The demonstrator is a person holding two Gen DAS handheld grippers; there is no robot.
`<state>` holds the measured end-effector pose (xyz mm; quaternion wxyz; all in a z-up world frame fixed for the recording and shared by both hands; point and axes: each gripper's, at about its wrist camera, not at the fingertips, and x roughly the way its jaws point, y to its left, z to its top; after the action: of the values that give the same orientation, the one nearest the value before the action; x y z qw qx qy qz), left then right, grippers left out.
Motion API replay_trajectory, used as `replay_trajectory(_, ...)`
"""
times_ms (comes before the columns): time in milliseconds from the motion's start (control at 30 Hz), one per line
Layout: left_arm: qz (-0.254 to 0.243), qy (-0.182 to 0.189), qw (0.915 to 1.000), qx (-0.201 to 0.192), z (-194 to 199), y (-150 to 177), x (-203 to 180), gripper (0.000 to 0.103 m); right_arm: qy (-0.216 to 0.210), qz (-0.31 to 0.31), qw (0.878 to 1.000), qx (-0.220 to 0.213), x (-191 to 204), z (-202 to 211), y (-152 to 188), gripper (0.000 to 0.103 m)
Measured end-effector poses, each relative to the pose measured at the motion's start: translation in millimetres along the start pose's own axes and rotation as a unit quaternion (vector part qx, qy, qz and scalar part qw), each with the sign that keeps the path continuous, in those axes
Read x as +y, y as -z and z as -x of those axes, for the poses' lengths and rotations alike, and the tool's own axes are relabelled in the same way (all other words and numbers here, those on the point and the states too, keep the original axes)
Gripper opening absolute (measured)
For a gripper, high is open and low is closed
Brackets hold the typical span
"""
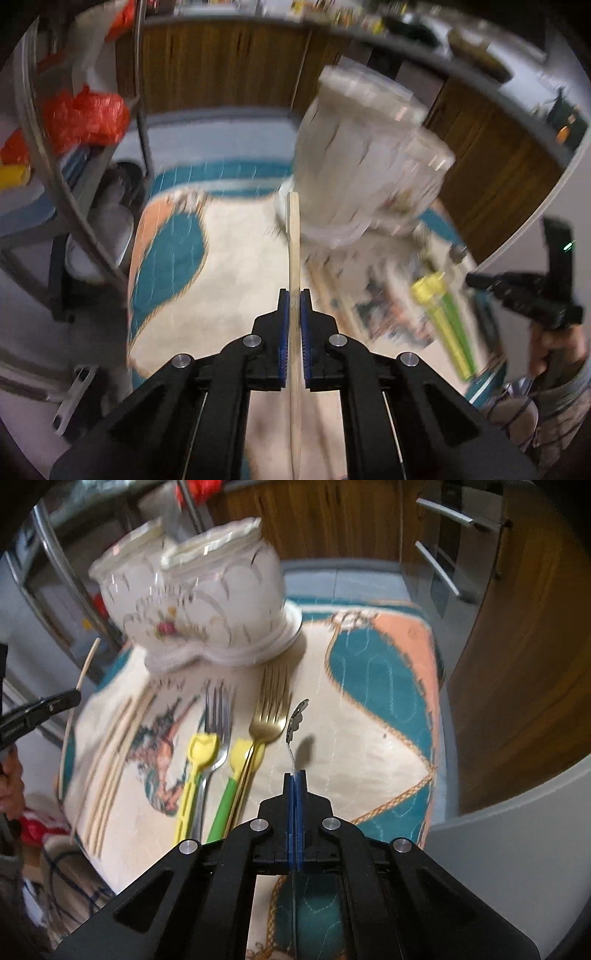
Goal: Organize utensils
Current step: 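Grasp the silver spoon with the right gripper while the left gripper grasps a chopstick, then lift the spoon and chopstick and carry both over the ceramic holder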
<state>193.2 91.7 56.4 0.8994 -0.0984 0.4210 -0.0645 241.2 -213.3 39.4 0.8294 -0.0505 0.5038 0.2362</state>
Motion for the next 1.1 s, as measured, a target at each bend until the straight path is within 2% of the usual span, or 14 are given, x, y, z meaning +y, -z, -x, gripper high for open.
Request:
replay_trajectory(167,0.005,0.045,0.9960,-0.076,16,-7,-15,0.005,-0.010,-0.009,0.998,-0.054,-9,6,4,0.002)
replay_trajectory(267,0.008,0.080,0.9899,-0.117,20,-10,-25,0.005,-0.036,-0.017,0.995,-0.088,-13,14,5,0.002)
replay_trajectory(367,0.011,0.099,0.9854,-0.138,18,-15,-31,0.005,-0.059,-0.031,0.991,-0.115,-18,19,4,0.002)
replay_trajectory(500,0.016,0.110,0.9806,-0.161,14,-27,-36,0.005,-0.064,-0.008,0.987,-0.144,-6,37,-8,0.002)
replay_trajectory(633,0.020,0.128,0.9699,-0.206,22,-42,-37,0.005,-0.073,-0.001,0.982,-0.175,3,55,-17,0.002)
replay_trajectory(800,-0.012,0.111,0.9610,-0.253,40,-71,-51,0.005,-0.095,-0.004,0.973,-0.210,8,63,-33,0.002)
replay_trajectory(1000,-0.049,0.082,0.9443,-0.315,52,-123,-67,0.005,-0.130,0.018,0.944,-0.304,29,83,-87,0.002)
replay_trajectory(1100,-0.052,0.073,0.9374,-0.336,53,-138,-66,0.005,-0.124,0.019,0.934,-0.334,37,81,-121,0.002)
